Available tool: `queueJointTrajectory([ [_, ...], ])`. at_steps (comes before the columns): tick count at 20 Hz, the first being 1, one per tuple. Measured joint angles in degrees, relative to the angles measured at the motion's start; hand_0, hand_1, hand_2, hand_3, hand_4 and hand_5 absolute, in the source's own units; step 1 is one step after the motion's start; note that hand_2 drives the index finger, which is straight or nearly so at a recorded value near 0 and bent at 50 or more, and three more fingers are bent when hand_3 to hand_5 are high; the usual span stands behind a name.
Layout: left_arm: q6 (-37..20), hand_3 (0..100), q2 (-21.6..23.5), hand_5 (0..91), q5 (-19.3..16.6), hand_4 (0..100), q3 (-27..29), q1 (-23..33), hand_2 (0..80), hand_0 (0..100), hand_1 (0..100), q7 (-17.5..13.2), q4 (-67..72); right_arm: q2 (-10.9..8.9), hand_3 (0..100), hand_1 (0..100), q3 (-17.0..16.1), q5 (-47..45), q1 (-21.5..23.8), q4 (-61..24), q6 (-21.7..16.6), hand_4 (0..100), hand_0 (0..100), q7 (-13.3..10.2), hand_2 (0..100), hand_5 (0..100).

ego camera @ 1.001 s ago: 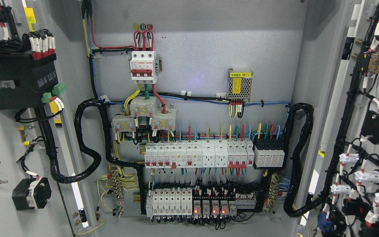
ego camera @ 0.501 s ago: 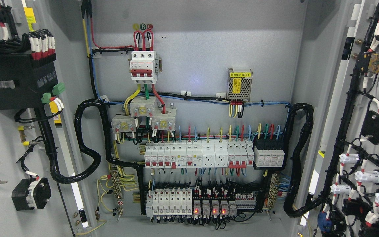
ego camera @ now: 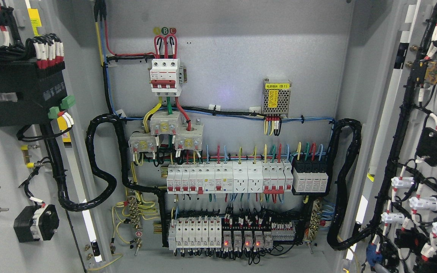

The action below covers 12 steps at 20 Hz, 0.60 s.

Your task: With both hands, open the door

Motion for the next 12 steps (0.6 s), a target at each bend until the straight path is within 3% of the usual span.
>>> queueJointTrajectory([
  [12,3.29,0,-0.70,0.0,6.57,0,9.42,1.25,0.0,12,56,-2.89,-0.86,-1.13,0,50,-2.16,-3.93,0.18,-0.11,-0.10,0,0,0.30,4,0],
])
